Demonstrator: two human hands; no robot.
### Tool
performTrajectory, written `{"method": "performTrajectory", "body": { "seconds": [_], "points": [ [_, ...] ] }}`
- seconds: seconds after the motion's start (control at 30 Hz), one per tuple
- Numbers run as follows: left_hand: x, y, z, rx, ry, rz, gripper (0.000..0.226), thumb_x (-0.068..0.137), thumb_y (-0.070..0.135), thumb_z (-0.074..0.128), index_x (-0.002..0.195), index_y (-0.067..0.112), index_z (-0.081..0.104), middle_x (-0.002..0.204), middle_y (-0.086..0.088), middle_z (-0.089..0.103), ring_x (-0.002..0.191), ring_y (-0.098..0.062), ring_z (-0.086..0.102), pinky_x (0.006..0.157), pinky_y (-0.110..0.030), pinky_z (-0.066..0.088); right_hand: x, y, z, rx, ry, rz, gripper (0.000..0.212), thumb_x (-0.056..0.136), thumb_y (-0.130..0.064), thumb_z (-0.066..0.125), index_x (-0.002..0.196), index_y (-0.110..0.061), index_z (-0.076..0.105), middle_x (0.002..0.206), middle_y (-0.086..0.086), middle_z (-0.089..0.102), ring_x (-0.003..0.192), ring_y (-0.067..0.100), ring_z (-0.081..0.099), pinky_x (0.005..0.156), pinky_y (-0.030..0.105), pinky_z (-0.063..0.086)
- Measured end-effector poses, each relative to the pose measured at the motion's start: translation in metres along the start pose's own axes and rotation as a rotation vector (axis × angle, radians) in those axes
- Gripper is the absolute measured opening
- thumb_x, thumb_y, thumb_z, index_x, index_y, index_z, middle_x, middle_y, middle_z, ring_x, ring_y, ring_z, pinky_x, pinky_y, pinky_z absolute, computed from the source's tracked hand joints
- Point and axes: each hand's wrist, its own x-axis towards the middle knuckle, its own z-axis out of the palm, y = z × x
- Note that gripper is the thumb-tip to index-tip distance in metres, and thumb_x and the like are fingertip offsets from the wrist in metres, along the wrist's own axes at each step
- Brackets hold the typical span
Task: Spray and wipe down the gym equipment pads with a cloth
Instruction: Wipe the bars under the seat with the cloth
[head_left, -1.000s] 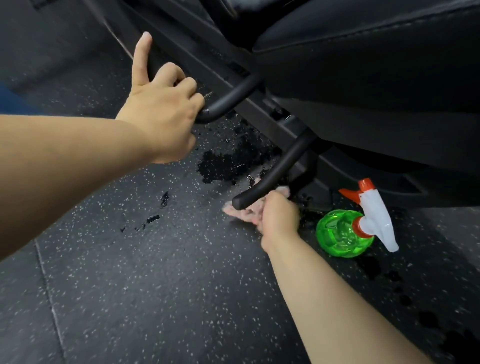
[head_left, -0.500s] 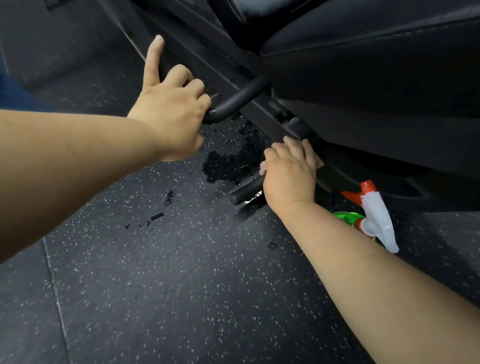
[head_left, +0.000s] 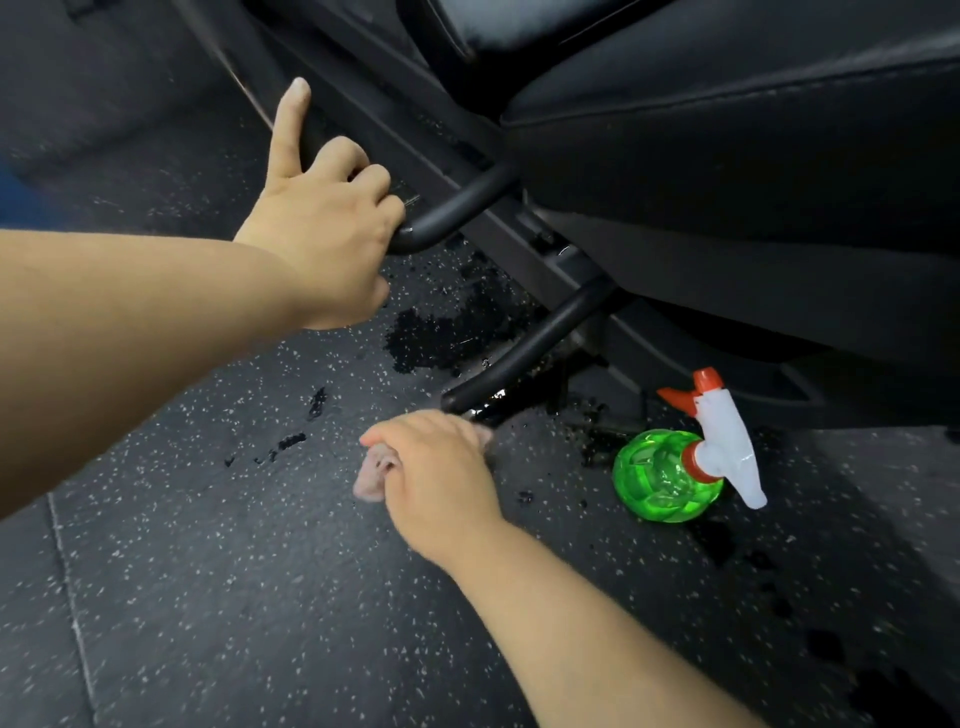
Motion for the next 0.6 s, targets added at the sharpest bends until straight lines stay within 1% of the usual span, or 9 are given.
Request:
{"method": "performTrajectory", "body": {
  "seconds": [0.07, 0.13, 0.17, 0.23, 0.3, 0.33, 0.4, 0.5, 0.6],
  "points": [
    [0.001, 0.001, 0.001, -0.008, 0.007, 0.003, 0.037, 0.078, 0.042, 0.049, 0.09, 0.009, 0.06, 0.085, 0.001, 0.046, 0.11, -0.032, 0.043, 0.108, -0.063, -0.02, -0.007, 0.013, 0.006, 0.455, 0.342, 0.249, 0.032, 0.084, 0.003, 0.055, 0.105, -0.015, 0.071, 0.108, 0.0, 0.071, 0.107, 0.017, 0.06, 0.101, 0.033, 0.044],
    [0.001, 0.0, 0.002, 0.006, 0.028, 0.009, 0.04, 0.078, 0.043, 0.049, 0.092, 0.007, 0.061, 0.086, -0.001, 0.047, 0.11, -0.033, 0.043, 0.107, -0.063, -0.019, 0.01, 0.042, -0.004, 0.902, 0.748, 0.541, 0.028, 0.085, -0.005, 0.052, 0.101, -0.023, 0.068, 0.1, 0.005, 0.074, 0.096, 0.024, 0.069, 0.092, 0.049, 0.053],
    [-0.001, -0.001, 0.003, 0.003, 0.024, 0.01, 0.041, 0.078, 0.043, 0.049, 0.092, 0.007, 0.062, 0.085, -0.001, 0.047, 0.109, -0.033, 0.043, 0.108, -0.063, -0.018, 0.023, 0.058, -0.014, 0.989, 0.84, 0.668, 0.024, 0.088, -0.013, 0.049, 0.1, -0.028, 0.063, 0.095, 0.004, 0.074, 0.09, 0.029, 0.07, 0.086, 0.054, 0.055],
    [-0.001, 0.001, 0.002, -0.023, 0.016, 0.007, 0.042, 0.078, 0.043, 0.047, 0.092, 0.006, 0.062, 0.084, -0.001, 0.048, 0.108, -0.033, 0.043, 0.109, -0.063, -0.015, 0.05, 0.085, -0.038, 1.112, 0.808, 0.861, 0.017, 0.096, -0.022, 0.043, 0.088, -0.028, 0.056, 0.067, -0.003, 0.067, 0.059, 0.024, 0.065, 0.064, 0.042, 0.057],
    [0.001, 0.002, 0.0, -0.013, 0.014, -0.001, 0.043, 0.079, 0.044, 0.047, 0.093, 0.007, 0.063, 0.085, -0.001, 0.049, 0.109, -0.033, 0.043, 0.109, -0.063, -0.016, 0.07, 0.099, -0.054, 1.433, 0.703, 1.006, 0.037, 0.103, -0.024, 0.038, 0.073, -0.017, 0.058, 0.048, -0.002, 0.054, 0.037, 0.015, 0.053, 0.048, 0.033, 0.056],
    [0.0, 0.003, 0.001, -0.008, 0.009, -0.002, 0.043, 0.079, 0.045, 0.048, 0.094, 0.007, 0.063, 0.086, 0.0, 0.049, 0.109, -0.032, 0.042, 0.109, -0.063, -0.016, 0.069, 0.099, -0.051, 1.62, 0.656, 0.996, 0.036, 0.103, -0.023, 0.036, 0.081, -0.013, 0.062, 0.058, 0.0, 0.058, 0.044, 0.014, 0.058, 0.056, 0.032, 0.059],
    [0.0, 0.0, 0.001, -0.009, 0.009, 0.007, 0.043, 0.079, 0.045, 0.049, 0.095, 0.008, 0.063, 0.087, 0.0, 0.048, 0.11, -0.032, 0.042, 0.108, -0.063, -0.017, 0.06, 0.088, -0.033, 1.858, 0.585, 0.946, 0.028, 0.1, -0.021, 0.034, 0.109, -0.019, 0.061, 0.093, 0.004, 0.065, 0.08, 0.019, 0.067, 0.084, 0.037, 0.055],
    [0.001, 0.001, 0.004, -0.015, 0.06, 0.009, 0.045, 0.078, 0.045, 0.048, 0.095, 0.006, 0.063, 0.087, -0.001, 0.047, 0.111, -0.033, 0.042, 0.108, -0.063, -0.017, 0.046, 0.073, -0.006, 2.03, 0.535, 0.929, 0.036, 0.097, -0.021, 0.031, 0.1, -0.017, 0.067, 0.094, 0.008, 0.068, 0.09, 0.024, 0.063, 0.082, 0.042, 0.051],
    [-0.001, 0.001, 0.005, -0.055, 0.085, 0.002, 0.042, 0.078, 0.039, 0.051, 0.092, 0.001, 0.063, 0.083, -0.005, 0.049, 0.107, -0.036, 0.043, 0.109, -0.062, -0.014, 0.045, 0.049, 0.006, 2.147, 0.353, 1.014, 0.035, 0.095, -0.024, 0.039, 0.081, -0.014, 0.069, 0.08, 0.006, 0.067, 0.071, 0.021, 0.065, 0.068, 0.032, 0.055]
  ]
}}
